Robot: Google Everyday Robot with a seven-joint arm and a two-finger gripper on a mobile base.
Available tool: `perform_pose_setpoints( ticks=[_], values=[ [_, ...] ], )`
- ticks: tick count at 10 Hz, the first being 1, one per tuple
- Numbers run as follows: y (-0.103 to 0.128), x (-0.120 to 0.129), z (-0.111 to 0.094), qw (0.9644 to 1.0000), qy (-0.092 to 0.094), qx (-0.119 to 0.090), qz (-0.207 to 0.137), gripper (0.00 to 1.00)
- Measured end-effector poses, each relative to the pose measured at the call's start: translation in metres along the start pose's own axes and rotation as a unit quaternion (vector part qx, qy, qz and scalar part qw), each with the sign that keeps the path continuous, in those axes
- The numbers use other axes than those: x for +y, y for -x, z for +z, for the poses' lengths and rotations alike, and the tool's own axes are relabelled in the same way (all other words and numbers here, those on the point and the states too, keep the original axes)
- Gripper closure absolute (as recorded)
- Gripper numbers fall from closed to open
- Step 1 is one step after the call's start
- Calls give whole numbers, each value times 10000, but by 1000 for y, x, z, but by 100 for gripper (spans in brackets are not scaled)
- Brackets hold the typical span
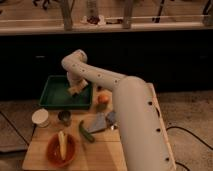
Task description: Place eraser in tray
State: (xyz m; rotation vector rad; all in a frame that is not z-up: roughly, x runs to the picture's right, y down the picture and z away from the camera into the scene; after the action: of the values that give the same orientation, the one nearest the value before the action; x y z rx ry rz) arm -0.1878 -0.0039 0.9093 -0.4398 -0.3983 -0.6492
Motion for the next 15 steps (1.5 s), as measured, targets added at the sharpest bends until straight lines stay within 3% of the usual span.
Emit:
perform_pose_setpoints(
  ticks=[5, 6, 12, 14, 15],
  values=[
    [15, 1, 15, 9978, 236, -334, -515, 98],
    [16, 1, 17, 9973, 274, -400, -553, 93],
    [19, 3, 29, 9933, 469, -733, -762, 32],
    [18, 4, 31, 9924, 519, -785, -797, 20],
    [19, 3, 32, 9921, 519, -802, -816, 20]
  ],
)
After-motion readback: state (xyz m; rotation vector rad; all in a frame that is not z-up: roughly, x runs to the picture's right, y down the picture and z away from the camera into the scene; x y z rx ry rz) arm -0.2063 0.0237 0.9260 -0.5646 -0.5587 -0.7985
